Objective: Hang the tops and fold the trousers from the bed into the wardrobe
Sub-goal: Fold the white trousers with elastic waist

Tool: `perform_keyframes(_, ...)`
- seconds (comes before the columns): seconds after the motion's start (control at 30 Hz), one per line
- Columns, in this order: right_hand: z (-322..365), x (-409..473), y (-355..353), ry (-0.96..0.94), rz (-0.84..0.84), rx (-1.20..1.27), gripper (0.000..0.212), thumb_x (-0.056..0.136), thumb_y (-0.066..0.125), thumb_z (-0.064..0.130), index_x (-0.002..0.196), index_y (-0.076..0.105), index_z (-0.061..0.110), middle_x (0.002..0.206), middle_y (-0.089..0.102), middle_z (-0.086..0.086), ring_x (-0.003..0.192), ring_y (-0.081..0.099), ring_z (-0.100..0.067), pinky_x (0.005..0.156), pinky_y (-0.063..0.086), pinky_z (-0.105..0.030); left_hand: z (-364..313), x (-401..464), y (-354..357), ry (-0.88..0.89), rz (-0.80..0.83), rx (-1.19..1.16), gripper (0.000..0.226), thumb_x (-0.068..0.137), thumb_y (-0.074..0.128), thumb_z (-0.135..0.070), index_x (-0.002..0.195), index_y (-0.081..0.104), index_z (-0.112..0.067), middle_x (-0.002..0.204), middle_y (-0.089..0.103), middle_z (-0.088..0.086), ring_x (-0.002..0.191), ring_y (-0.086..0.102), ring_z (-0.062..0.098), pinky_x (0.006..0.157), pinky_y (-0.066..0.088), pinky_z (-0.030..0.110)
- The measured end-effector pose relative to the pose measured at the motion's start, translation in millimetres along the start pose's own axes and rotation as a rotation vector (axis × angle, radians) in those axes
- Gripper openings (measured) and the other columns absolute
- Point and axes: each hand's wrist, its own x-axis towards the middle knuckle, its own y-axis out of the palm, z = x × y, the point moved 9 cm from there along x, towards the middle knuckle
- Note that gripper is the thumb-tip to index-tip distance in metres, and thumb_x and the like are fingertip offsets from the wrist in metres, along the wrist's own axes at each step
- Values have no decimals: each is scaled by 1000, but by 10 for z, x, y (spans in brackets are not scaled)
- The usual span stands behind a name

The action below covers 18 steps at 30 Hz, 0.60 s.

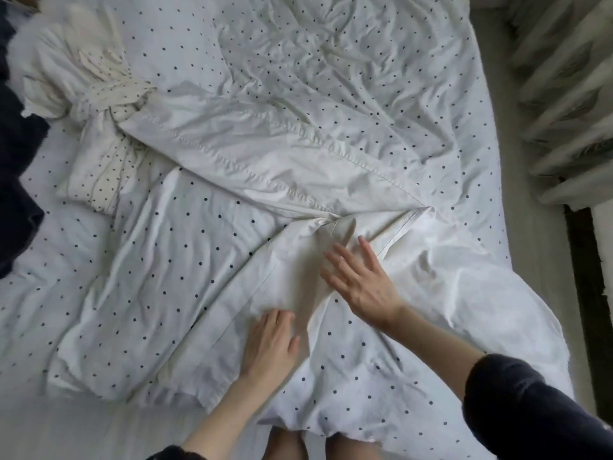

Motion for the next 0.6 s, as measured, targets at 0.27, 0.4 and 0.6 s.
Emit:
perform_keyframes(0.27,413,74,204,-332,130,-187,38,67,63,12,104,70,17,115,63,-14,113,54,-33,101,29,-65,388,-503,199,65,33,-90,51,64,82,-28,101,47,-21,116,59,-1,116,56,20,81,51,32)
perform_keyframes(0.4,770,24,112,-445,-2,-142,21,80,52,3,87,66,17,97,63,-10,108,46,-29,100,34,-60,434,-644,377,43,98,13,60,58,81,-45,103,54,-17,136,50,4,131,36,24,91,49,46)
perform_keyframes(0.6,1251,-87,287,-458,31,-12,28,71,42,3,61,63,18,70,59,-1,70,57,-23,84,35,-37,460,-870,645,-45,161,111,87,51,83,-47,127,56,-13,147,39,9,137,27,29,99,40,57)
